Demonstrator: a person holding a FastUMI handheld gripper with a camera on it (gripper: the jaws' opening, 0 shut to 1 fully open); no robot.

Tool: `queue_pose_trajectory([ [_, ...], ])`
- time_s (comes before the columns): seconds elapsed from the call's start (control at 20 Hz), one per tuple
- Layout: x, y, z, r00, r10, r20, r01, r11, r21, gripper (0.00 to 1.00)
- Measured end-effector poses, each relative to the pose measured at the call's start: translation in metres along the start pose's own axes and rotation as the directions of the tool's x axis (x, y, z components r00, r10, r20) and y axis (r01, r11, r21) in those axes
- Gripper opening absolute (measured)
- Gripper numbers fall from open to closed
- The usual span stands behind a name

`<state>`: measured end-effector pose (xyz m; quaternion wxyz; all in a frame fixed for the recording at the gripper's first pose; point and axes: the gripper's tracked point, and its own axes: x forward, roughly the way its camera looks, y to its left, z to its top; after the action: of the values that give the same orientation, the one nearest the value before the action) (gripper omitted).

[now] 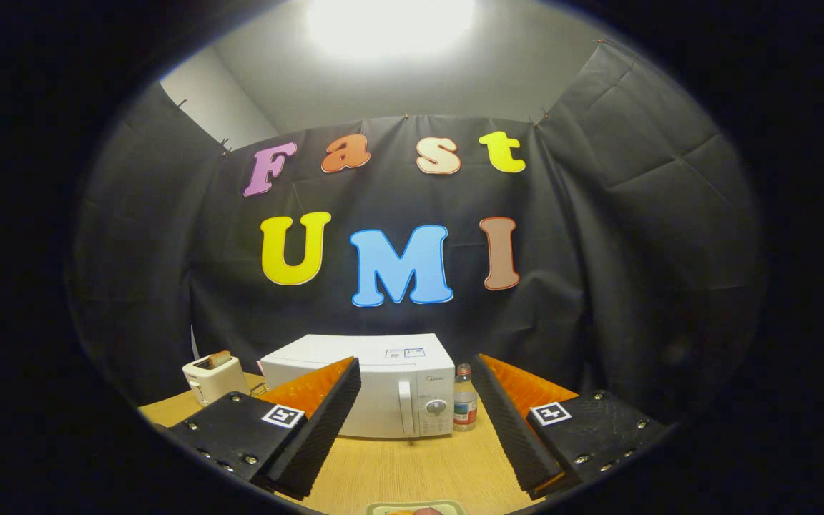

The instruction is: Open the microwave, put the food inside, and close the microwave door.

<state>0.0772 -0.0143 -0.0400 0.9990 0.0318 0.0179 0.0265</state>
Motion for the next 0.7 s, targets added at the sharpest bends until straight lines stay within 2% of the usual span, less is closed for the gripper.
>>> queue_pose_trajectory([
  [0.35,0.063,0.003,-0.029,0.999,0.044,-0.022,-0.044,0.999,-0.007,0.99],
  [0.7,0.116,-0.003,-0.064,0.997,0.054,-0.053,-0.053,0.999,0.011,0.99],
])
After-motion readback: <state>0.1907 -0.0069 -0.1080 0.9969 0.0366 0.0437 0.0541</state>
